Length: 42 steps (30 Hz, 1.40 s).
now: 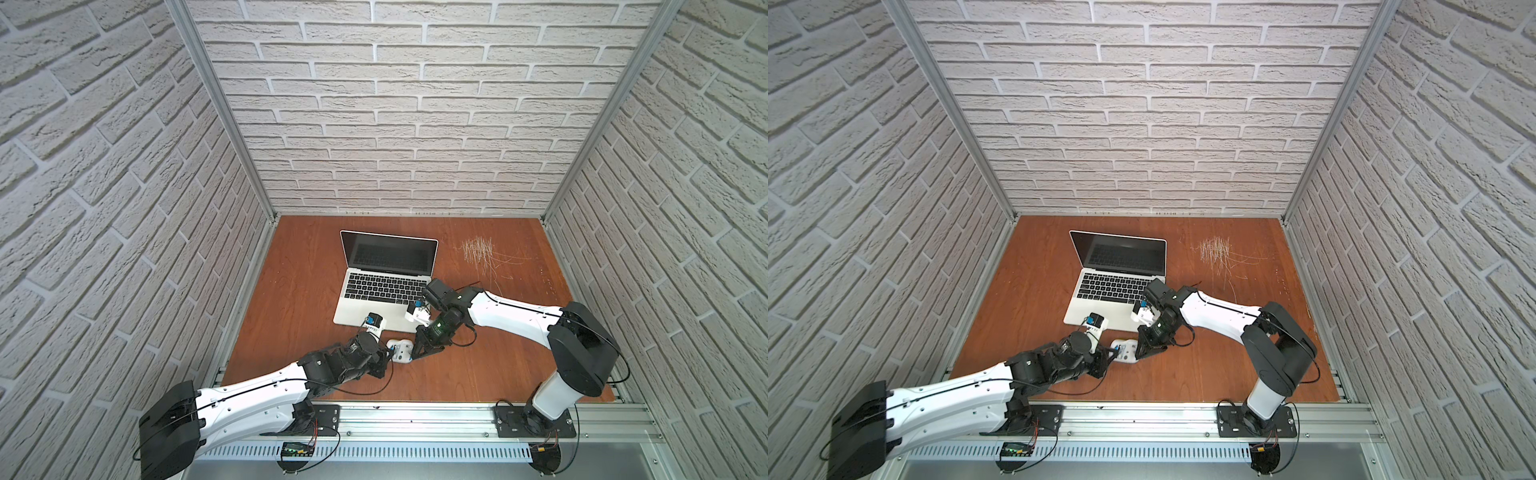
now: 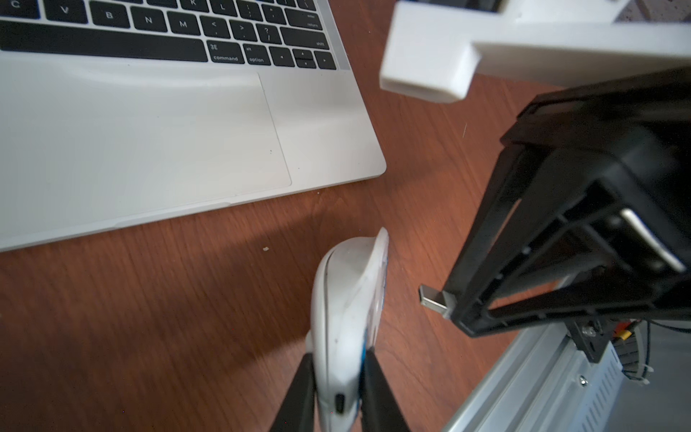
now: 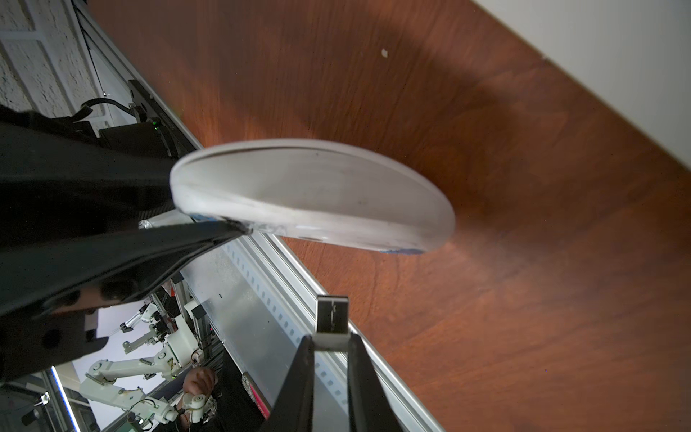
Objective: Remove the wireless mouse receiver from the laptop
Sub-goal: Insert the USB plug into the mouse.
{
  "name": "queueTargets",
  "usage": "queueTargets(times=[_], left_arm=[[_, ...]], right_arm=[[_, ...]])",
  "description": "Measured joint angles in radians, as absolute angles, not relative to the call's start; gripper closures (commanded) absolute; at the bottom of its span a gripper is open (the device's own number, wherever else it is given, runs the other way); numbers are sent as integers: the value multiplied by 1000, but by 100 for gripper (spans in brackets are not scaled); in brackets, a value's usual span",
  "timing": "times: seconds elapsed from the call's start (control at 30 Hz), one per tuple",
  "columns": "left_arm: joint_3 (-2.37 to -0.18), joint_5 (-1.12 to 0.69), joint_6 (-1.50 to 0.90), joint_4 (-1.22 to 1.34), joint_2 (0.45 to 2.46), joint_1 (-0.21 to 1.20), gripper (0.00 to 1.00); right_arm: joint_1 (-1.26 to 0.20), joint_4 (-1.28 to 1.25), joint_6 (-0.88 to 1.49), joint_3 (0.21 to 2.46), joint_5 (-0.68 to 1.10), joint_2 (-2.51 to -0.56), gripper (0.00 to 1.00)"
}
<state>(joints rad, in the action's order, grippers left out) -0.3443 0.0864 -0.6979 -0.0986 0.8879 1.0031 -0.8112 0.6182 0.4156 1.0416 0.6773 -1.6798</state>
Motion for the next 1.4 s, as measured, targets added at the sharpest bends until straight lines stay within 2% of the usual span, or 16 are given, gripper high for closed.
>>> queueTargets(times=[1.4], left_arm=[[-344,87,-688,-86,902,1007,100]], right_arm=[[-759,575,441,1057,707,-1744,97]])
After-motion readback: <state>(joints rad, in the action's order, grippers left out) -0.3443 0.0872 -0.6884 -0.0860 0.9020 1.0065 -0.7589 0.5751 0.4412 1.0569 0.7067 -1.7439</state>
